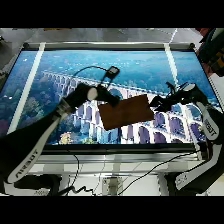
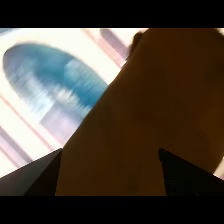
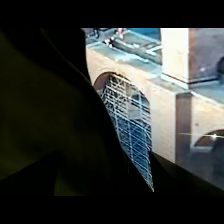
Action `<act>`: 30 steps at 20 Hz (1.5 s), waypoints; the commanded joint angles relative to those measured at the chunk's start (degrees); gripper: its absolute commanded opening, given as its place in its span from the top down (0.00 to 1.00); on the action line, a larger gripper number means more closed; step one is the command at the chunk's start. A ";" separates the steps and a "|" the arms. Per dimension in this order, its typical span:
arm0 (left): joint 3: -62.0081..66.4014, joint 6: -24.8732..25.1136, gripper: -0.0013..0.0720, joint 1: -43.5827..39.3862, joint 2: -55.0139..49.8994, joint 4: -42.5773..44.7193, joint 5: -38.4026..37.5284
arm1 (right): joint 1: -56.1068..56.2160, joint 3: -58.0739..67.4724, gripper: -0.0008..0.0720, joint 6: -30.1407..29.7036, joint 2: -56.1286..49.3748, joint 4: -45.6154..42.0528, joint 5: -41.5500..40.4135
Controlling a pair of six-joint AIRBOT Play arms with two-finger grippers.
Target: Fold the clothes and pants, and hang the long-sleeved shirts on hangers.
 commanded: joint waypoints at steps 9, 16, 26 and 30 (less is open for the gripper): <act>0.04 -2.56 0.05 18.73 8.39 4.70 -18.23 | 10.82 2.49 0.93 -3.76 0.31 3.10 -10.03; 0.04 -2.40 0.05 24.74 20.79 25.73 -18.47 | -1.27 8.79 0.97 7.50 18.05 -14.12 -11.23; 0.02 -2.43 0.05 25.66 24.98 24.87 -18.73 | -36.00 8.85 0.97 14.95 39.30 -38.91 2.78; 0.02 -2.43 0.05 25.66 24.96 24.85 -18.71 | -48.78 8.85 0.97 15.15 41.51 -39.45 8.46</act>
